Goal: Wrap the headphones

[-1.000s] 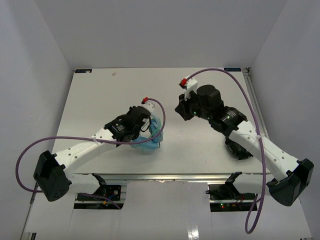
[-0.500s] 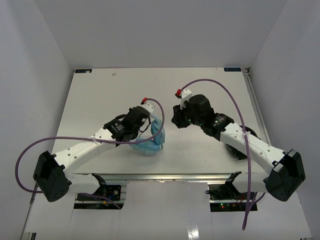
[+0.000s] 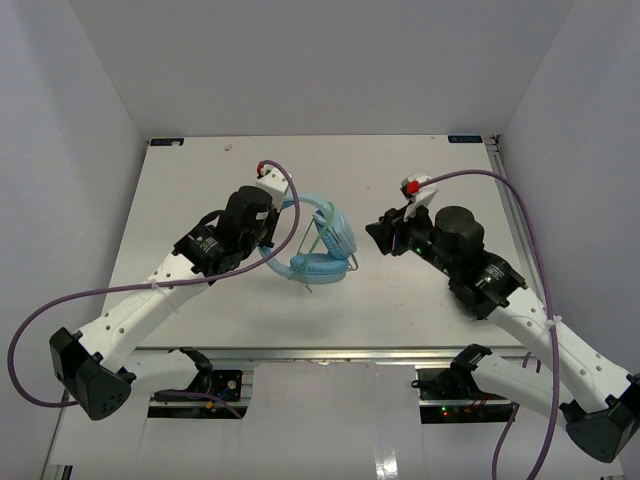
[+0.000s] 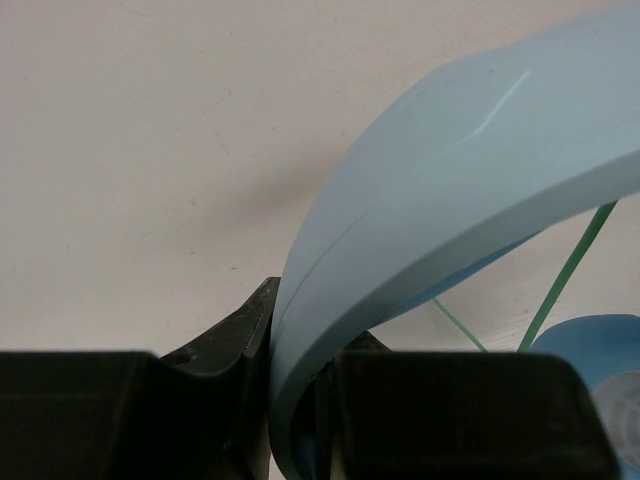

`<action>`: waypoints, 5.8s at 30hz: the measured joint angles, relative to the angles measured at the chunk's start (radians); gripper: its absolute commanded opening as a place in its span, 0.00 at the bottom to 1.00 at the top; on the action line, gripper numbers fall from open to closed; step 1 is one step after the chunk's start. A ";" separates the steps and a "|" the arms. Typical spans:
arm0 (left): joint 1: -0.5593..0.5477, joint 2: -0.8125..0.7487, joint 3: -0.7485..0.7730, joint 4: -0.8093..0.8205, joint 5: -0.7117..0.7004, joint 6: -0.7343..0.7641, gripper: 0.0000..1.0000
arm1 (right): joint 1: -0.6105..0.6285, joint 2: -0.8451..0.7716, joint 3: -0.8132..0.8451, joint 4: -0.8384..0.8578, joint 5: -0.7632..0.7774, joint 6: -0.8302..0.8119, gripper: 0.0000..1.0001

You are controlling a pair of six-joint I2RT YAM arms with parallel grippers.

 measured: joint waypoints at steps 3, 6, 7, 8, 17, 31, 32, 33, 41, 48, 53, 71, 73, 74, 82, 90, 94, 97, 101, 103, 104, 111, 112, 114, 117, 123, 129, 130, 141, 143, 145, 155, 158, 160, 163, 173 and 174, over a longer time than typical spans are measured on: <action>0.007 -0.002 0.005 -0.001 0.037 -0.029 0.00 | -0.003 -0.062 -0.055 0.003 -0.004 -0.001 0.49; 0.020 -0.006 0.019 -0.014 0.067 -0.054 0.00 | -0.003 -0.116 -0.108 0.006 -0.035 -0.010 0.51; 0.024 -0.007 0.030 -0.021 0.076 -0.062 0.00 | -0.004 -0.138 -0.126 0.004 -0.054 -0.016 0.52; 0.027 -0.008 0.046 -0.029 0.084 -0.069 0.00 | -0.004 -0.159 -0.139 0.003 -0.076 -0.022 0.53; 0.035 -0.020 0.225 -0.058 0.134 -0.135 0.00 | -0.004 -0.328 -0.303 0.134 -0.351 -0.020 0.58; 0.035 -0.031 0.345 -0.140 0.197 -0.186 0.00 | -0.004 -0.115 -0.512 0.467 -0.608 -0.030 0.63; 0.035 -0.032 0.345 -0.142 0.198 -0.188 0.00 | -0.004 -0.093 -0.535 0.501 -0.629 -0.030 0.63; 0.035 -0.034 0.345 -0.144 0.199 -0.190 0.00 | -0.004 -0.077 -0.558 0.527 -0.646 -0.030 0.63; 0.035 -0.036 0.345 -0.151 0.223 -0.203 0.00 | 0.013 0.001 -0.603 0.676 -0.763 -0.035 0.64; 0.035 -0.056 0.345 -0.151 0.250 -0.220 0.00 | 0.032 0.076 -0.599 0.712 -0.785 -0.066 0.65; 0.035 -0.074 0.345 -0.151 0.260 -0.226 0.00 | 0.033 0.149 -0.567 0.715 -0.799 -0.088 0.66; 0.035 -0.077 0.345 -0.151 0.275 -0.240 0.00 | 0.128 0.496 -0.380 0.845 -0.933 -0.127 0.65; 0.035 -0.077 0.345 -0.151 0.275 -0.240 0.00 | 0.139 0.530 -0.358 0.851 -0.937 -0.135 0.65; 0.035 -0.077 0.345 -0.151 0.275 -0.240 0.00 | 0.142 0.542 -0.352 0.853 -0.938 -0.138 0.65; 0.035 -0.077 0.345 -0.151 0.275 -0.240 0.00 | 0.143 0.632 -0.315 0.882 -0.944 -0.158 0.64; 0.035 -0.077 0.343 -0.149 0.275 -0.242 0.00 | 0.146 0.673 -0.316 0.920 -0.944 -0.158 0.63; 0.035 -0.077 0.341 -0.146 0.275 -0.244 0.00 | 0.164 0.682 -0.329 0.947 -0.943 -0.158 0.62; 0.035 -0.077 0.341 -0.140 0.274 -0.245 0.00 | 0.186 0.697 -0.334 0.960 -0.944 -0.158 0.60; 0.035 -0.078 0.341 -0.135 0.274 -0.247 0.00 | 0.204 0.734 -0.334 0.975 -0.944 -0.157 0.56; 0.035 -0.078 0.341 -0.135 0.274 -0.247 0.00 | 0.206 0.748 -0.334 0.976 -0.944 -0.157 0.55; 0.035 -0.079 0.341 -0.135 0.274 -0.247 0.00 | 0.206 0.752 -0.334 0.978 -0.944 -0.156 0.54; 0.035 -0.082 0.340 -0.135 0.273 -0.247 0.00 | 0.206 0.765 -0.340 0.999 -0.943 -0.154 0.52; 0.035 -0.083 0.340 -0.135 0.273 -0.247 0.00 | 0.206 0.765 -0.344 1.002 -0.943 -0.154 0.51; 0.035 -0.084 0.339 -0.135 0.273 -0.247 0.00 | 0.206 0.765 -0.352 1.002 -0.942 -0.154 0.50; 0.035 -0.085 0.337 -0.135 0.273 -0.247 0.00 | 0.206 0.766 -0.360 1.001 -0.938 -0.154 0.50; 0.035 -0.085 0.328 -0.130 0.273 -0.247 0.00 | 0.206 0.766 -0.360 0.997 -0.930 -0.158 0.34; 0.035 -0.088 0.324 -0.128 0.273 -0.247 0.00 | 0.206 0.776 -0.360 0.977 -0.909 -0.164 0.22; 0.035 -0.090 0.324 -0.128 0.273 -0.247 0.00 | 0.206 0.779 -0.360 0.972 -0.906 -0.165 0.20; 0.035 -0.118 0.324 -0.129 0.279 -0.246 0.00 | 0.206 0.793 -0.360 0.969 -0.859 -0.169 0.08; 0.035 -0.122 0.324 -0.130 0.279 -0.244 0.00 | 0.206 0.793 -0.360 0.971 -0.841 -0.169 0.08; 0.035 -0.126 0.324 -0.132 0.287 -0.240 0.00 | 0.205 0.792 -0.360 0.972 -0.823 -0.168 0.08; 0.038 -0.132 0.323 -0.215 0.494 -0.155 0.00 | -0.024 0.648 -0.351 0.883 -0.744 -0.090 0.08; 0.039 -0.138 0.323 -0.268 0.456 -0.126 0.00 | -0.124 0.580 -0.320 0.812 -0.729 -0.054 0.08; 0.041 -0.140 0.323 -0.287 0.443 -0.107 0.00 | -0.174 0.556 -0.277 0.741 -0.725 -0.039 0.08; 0.041 -0.142 0.313 -0.294 0.429 -0.068 0.00 | -0.223 0.532 -0.193 0.625 -0.727 -0.026 0.08; 0.041 -0.126 0.123 -0.262 0.336 0.080 0.00 | -0.263 0.470 0.146 0.146 -0.657 -0.083 0.08; 0.040 -0.122 0.110 -0.252 0.318 0.089 0.00 | -0.262 0.468 0.178 0.102 -0.650 -0.094 0.08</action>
